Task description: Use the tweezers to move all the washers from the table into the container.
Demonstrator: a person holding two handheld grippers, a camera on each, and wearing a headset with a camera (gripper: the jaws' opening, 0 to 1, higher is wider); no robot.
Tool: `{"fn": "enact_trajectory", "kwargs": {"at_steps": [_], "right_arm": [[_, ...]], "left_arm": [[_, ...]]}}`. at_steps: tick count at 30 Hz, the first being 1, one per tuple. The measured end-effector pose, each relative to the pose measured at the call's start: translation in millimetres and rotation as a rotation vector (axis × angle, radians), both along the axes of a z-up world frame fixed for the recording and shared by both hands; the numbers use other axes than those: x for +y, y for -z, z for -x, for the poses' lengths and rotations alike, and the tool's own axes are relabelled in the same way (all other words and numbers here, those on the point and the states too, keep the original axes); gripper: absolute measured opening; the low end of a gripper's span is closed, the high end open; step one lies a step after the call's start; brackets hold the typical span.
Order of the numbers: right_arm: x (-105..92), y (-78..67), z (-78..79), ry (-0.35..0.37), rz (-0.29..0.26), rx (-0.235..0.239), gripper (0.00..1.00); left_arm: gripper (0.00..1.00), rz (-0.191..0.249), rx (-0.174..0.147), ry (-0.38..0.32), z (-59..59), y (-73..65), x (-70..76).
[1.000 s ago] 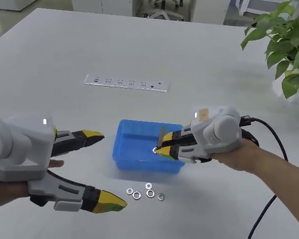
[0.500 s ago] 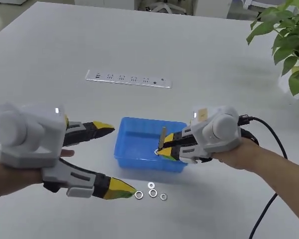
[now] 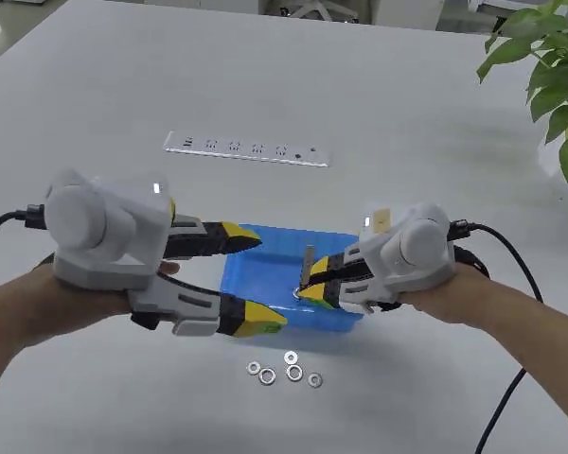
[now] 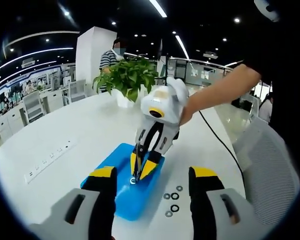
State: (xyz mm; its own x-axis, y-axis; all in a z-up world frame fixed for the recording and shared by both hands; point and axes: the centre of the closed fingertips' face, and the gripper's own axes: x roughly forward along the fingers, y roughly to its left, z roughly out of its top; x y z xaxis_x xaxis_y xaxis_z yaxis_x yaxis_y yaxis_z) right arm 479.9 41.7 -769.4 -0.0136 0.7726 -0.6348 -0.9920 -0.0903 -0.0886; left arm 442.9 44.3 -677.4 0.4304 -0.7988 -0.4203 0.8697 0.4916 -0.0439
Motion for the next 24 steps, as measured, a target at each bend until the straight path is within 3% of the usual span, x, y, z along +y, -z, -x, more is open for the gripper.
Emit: {"fn": "enact_trajectory", "kwargs": {"at_steps": [4,14,24], "right_arm": [[-0.3,3.1,-0.8,0.000,0.004,0.005,0.09],[-0.3,6.7,-1.3,-0.007,0.015,0.008,0.09],[-0.2,7.2,-1.0,-0.018,0.022,0.002,0.09]], "left_arm": [[0.57,0.012,-0.008,0.010,-10.9,0.3,-6.1],[0.26,-0.028,-0.015,0.060,-30.8,12.6,-16.5],[0.15,-0.047,-0.027,0.114,-38.3,18.6,-23.8]]}}
